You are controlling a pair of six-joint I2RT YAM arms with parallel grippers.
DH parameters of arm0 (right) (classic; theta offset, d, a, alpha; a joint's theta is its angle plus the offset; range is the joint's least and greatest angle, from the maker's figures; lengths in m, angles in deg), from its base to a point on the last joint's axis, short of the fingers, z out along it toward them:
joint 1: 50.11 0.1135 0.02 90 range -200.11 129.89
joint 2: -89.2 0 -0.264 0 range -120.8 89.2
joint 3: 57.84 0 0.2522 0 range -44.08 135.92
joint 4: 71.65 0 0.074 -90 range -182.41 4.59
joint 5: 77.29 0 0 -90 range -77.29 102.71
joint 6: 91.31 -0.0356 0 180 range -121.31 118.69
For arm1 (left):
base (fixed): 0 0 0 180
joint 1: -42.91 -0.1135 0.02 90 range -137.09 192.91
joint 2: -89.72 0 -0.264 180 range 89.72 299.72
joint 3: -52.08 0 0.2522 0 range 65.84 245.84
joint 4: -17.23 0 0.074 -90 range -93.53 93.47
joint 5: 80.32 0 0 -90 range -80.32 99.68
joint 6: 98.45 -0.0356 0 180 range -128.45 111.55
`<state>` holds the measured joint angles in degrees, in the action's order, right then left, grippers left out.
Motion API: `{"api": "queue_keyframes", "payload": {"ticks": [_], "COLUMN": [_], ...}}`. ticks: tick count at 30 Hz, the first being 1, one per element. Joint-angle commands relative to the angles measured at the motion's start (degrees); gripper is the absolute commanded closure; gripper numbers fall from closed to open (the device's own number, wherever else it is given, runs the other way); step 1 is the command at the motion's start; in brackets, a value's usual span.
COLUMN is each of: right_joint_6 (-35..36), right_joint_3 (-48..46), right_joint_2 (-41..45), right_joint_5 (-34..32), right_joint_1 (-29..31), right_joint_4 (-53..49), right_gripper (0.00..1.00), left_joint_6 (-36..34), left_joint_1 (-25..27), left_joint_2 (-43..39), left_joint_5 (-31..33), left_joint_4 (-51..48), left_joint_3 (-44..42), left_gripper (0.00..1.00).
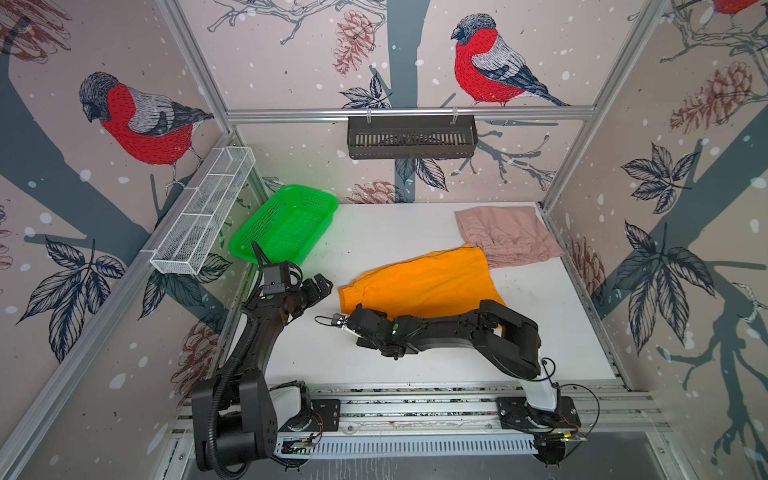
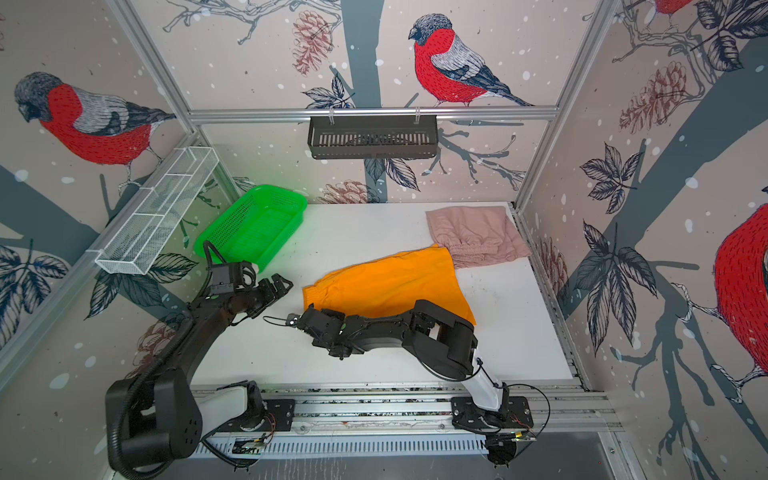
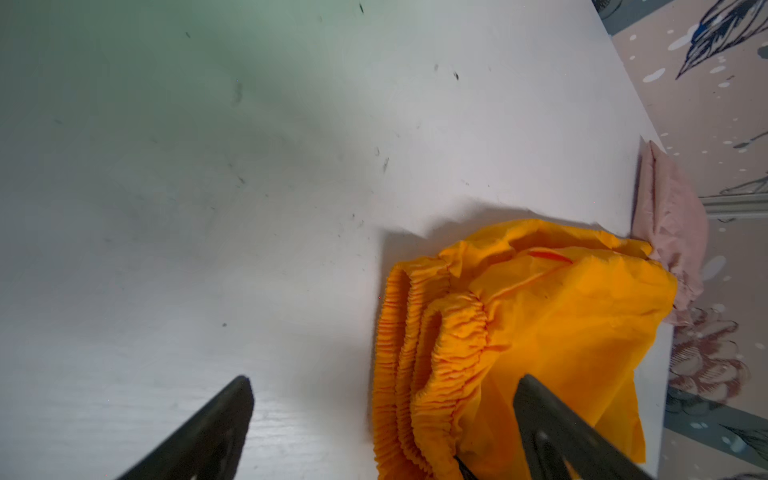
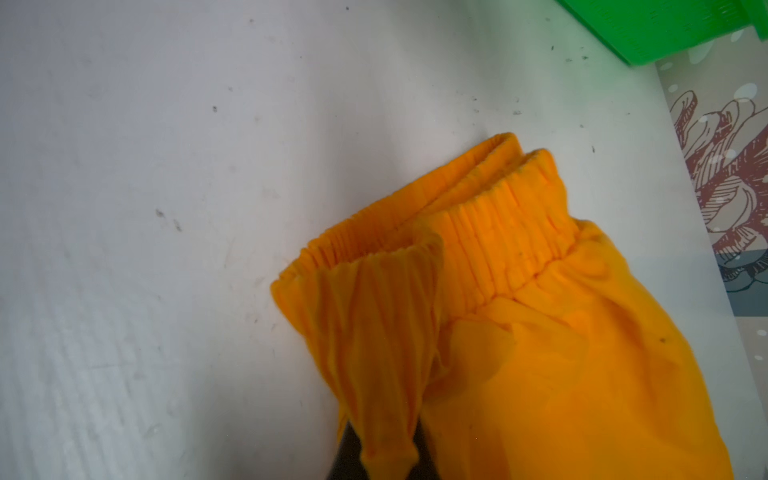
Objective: Fold and stack the shorts
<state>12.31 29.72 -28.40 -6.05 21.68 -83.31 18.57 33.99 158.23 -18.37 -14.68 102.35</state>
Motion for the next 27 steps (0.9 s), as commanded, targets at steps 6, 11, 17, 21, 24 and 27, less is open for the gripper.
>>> {"api": "queue_keyframes", "payload": {"ticks": [6, 11, 17, 21, 24, 27], "right_joint_6": [-4.1, -5.0, -6.2, -6.6, -6.7, -7.2], "right_joint_3": [-3.9, -4.3, -4.8, -4.5, -3.9, -3.8], "right_joint_2": [2.1, 2.0, 2.3, 2.3, 1.9, 2.0], "right_joint_5": [5.9, 6.0, 5.4, 5.5, 5.9, 6.0], "right_joint_1": [-0.9, -0.9, -0.9, -0.9, -0.7, -0.6], "right_joint_4": [10.7, 11.8, 13.3, 13.8, 13.8, 14.2], "right_gripper": [0.98, 0.98, 0.98, 0.98, 0.98, 0.94], "left_joint_6": [6.2, 7.6, 7.9, 9.1, 9.2, 8.5], "left_joint_1": [-0.1, 0.6, 3.5, 6.4, 7.3, 7.3], "left_joint_2": [0.8, 1.9, 1.3, 2.4, 3.1, 3.1], "left_joint_5": [-13.7, -15.6, -13.6, -12.8, -12.3, -11.9], "left_joint_4": [13.5, 16.0, 16.4, 18.4, 18.6, 17.7], "left_joint_3": [-6.8, -9.0, -11.1, -11.1, -10.7, -9.9], "left_gripper": [0.02, 0.02, 0.02, 0.02, 0.09, 0.30]}}
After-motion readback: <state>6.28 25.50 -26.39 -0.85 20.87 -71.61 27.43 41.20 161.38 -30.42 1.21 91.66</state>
